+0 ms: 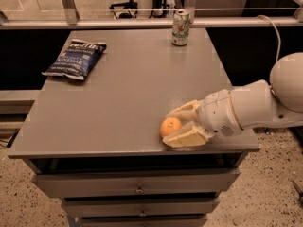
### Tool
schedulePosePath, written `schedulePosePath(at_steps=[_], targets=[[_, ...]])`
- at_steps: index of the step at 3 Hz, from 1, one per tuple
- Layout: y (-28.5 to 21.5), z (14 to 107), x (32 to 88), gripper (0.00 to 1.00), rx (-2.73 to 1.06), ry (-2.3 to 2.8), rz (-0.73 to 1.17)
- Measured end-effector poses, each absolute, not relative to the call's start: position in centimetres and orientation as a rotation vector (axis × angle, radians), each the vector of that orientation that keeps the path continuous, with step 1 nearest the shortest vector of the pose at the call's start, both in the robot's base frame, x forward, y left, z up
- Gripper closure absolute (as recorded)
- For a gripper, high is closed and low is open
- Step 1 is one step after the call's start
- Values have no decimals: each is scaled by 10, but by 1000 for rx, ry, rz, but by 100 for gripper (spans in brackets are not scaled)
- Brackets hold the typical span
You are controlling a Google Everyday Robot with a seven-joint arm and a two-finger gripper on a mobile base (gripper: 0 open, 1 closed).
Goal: Move orange near blue chip bag
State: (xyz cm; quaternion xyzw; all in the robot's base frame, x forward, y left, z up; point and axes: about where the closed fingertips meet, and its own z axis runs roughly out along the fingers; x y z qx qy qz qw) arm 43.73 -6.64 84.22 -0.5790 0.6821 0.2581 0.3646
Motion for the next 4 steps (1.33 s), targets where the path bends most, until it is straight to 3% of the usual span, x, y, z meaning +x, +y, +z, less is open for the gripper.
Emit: schedulePosePath(at_steps=[1,2,4], targets=[[-77,864,455,99,-1472,1730,626],[-100,910,485,100,-1420,1693,542],[-87,910,499,100,-1412,1647,546]])
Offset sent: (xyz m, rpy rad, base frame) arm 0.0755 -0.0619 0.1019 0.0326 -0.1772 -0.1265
